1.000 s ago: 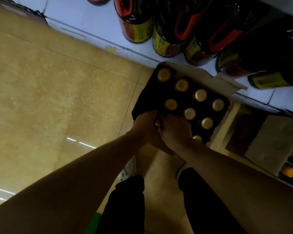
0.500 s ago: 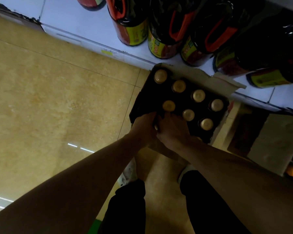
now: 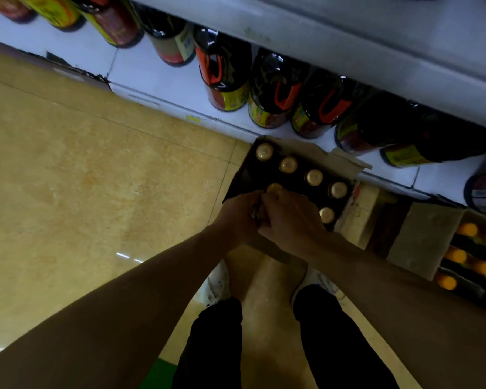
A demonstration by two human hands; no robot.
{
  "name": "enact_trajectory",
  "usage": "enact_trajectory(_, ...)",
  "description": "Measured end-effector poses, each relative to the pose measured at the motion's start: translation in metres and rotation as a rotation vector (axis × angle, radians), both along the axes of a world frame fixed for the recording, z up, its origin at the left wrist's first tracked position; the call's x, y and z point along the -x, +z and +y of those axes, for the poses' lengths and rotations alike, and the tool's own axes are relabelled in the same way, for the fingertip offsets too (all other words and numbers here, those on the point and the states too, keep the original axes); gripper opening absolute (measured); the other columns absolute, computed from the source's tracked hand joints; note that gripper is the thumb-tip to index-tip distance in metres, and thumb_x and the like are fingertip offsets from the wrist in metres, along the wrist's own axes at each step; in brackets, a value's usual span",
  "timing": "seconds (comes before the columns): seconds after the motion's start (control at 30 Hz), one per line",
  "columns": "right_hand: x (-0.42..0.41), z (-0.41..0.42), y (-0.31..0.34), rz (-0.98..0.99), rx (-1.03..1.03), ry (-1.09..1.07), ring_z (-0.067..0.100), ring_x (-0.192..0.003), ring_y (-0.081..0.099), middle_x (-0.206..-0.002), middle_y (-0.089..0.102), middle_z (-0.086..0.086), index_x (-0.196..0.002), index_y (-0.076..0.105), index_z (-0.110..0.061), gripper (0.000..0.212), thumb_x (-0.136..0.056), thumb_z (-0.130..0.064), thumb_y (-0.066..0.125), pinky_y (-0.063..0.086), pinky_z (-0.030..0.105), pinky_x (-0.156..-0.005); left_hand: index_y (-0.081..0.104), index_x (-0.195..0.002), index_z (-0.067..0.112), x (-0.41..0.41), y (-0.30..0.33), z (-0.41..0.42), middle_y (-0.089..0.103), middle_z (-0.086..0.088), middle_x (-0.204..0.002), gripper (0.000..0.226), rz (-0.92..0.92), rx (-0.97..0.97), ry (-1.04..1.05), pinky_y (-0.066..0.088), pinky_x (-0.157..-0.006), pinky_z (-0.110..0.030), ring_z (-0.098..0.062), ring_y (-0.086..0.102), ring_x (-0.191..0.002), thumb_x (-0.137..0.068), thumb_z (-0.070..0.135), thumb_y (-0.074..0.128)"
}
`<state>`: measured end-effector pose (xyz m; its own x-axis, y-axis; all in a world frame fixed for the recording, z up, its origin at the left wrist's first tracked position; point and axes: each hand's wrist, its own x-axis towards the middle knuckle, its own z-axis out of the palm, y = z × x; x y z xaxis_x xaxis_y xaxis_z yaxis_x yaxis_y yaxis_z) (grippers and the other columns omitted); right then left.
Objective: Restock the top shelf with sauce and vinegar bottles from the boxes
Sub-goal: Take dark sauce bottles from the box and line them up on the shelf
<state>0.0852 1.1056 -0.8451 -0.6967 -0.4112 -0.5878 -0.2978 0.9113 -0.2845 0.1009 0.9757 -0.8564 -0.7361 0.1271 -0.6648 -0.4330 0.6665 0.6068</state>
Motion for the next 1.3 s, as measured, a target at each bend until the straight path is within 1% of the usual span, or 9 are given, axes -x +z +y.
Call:
enact_trajectory(0.2,0.005,-0.003,0.051,0.034,0.039,0.026,0.025,-0.100,0.057,-0.113,0.056,0.005,-0.114,0.051,-0.019,0.043,-0.087,-0.052,0.057,0.050,0.043,-0.081,0.060,-0.124,0.005,0.000,0.043,-0.008,0.064,-0.012,-0.119,0.038,0.051,-0.028,-0.043,0.031,-0.074,-0.014,-0.026,0.058,-0.112,-0.087,-0.004,0.054)
enact_trajectory(0.33,0.011,-0.004,0.093,0.040,0.048,0.060,0.026,-0.102,0.055,-0.116,0.054,0.006,-0.124,0.050,-0.018,0.045,-0.092,-0.050,0.054,0.046,0.041,-0.086,0.061,-0.120,-0.003,0.002,0.079,-0.013,0.065,-0.021,-0.116,0.043,0.116,-0.081,-0.058,0.028,-0.070,-0.014,-0.034,0.059,-0.107,-0.082,0.012,0.049)
enact_trajectory(0.57,0.019,-0.012,0.165,0.141,0.134,0.063,0.023,-0.088,0.055,-0.103,0.057,0.005,-0.113,0.054,-0.017,0.037,-0.090,-0.046,0.054,0.029,0.031,-0.066,0.063,-0.110,-0.008,0.004,0.146,-0.024,0.066,-0.021,-0.107,0.048,0.191,-0.172,-0.031,0.033,-0.068,0.000,-0.015,0.052,-0.093,-0.075,0.022,0.051)
enact_trajectory(0.67,0.023,-0.013,0.195,0.164,0.167,0.064,0.025,-0.083,0.057,-0.098,0.058,0.006,-0.107,0.055,-0.016,0.037,-0.087,-0.048,0.054,0.040,0.035,-0.065,0.061,-0.115,-0.004,0.006,0.178,-0.025,0.064,-0.014,-0.111,0.047,0.196,-0.194,-0.026,0.033,-0.071,0.002,-0.016,0.053,-0.099,-0.078,0.023,0.056)
enact_trajectory(0.77,0.029,-0.015,0.232,0.182,0.206,0.050,0.023,-0.081,0.058,-0.092,0.059,0.005,-0.101,0.056,-0.016,0.037,-0.085,-0.050,0.051,0.040,0.034,-0.063,0.062,-0.116,-0.001,0.008,0.210,-0.026,0.059,-0.004,-0.109,0.056,0.212,-0.230,-0.003,0.042,-0.080,-0.014,-0.014,0.054,-0.103,-0.074,0.035,0.059)
enact_trajectory(0.93,0.036,-0.022,0.298,0.272,0.189,0.075,0.023,-0.085,0.058,-0.096,0.060,0.003,-0.103,0.055,-0.018,0.036,-0.086,-0.049,0.054,0.033,0.031,-0.063,0.060,-0.098,0.022,0.015,0.258,-0.032,0.066,-0.010,-0.107,0.026,0.217,-0.222,0.041,0.052,-0.086,-0.044,-0.031,0.062,-0.105,-0.081,0.004,0.068)
enact_trajectory(1.07,0.043,-0.027,0.347,0.354,0.193,0.094,0.024,-0.091,0.060,-0.101,0.063,0.001,-0.102,0.054,-0.020,0.033,-0.083,-0.048,0.055,0.032,0.030,-0.064,0.060,-0.088,0.029,0.017,0.305,-0.036,0.068,-0.015,-0.100,0.021,0.295,-0.269,0.076,0.052,-0.085,-0.056,-0.036,0.063,-0.098,-0.069,0.025,0.066)
enact_trajectory(1.2,0.045,-0.031,0.392,0.448,0.203,0.091,0.025,-0.082,0.059,-0.092,0.063,0.001,-0.093,0.050,-0.021,0.030,-0.079,-0.047,0.054,0.036,0.032,-0.062,0.062,-0.107,0.011,0.023,0.349,-0.039,0.068,-0.003,-0.104,0.027,0.408,-0.281,0.028,0.052,-0.085,-0.033,-0.008,0.061,-0.095,-0.081,0.013,0.070)
enact_trajectory(1.3,0.046,-0.032,0.432,0.501,0.201,0.055,0.024,-0.075,0.056,-0.086,0.062,0.001,-0.089,0.050,-0.020,0.031,-0.078,-0.049,0.054,0.035,0.032,-0.059,0.059,-0.103,0.027,0.028,0.389,-0.042,0.065,0.016,-0.094,0.029,0.453,-0.292,-0.027,0.044,-0.067,-0.007,0.011,0.058,-0.084,-0.083,0.011,0.070)
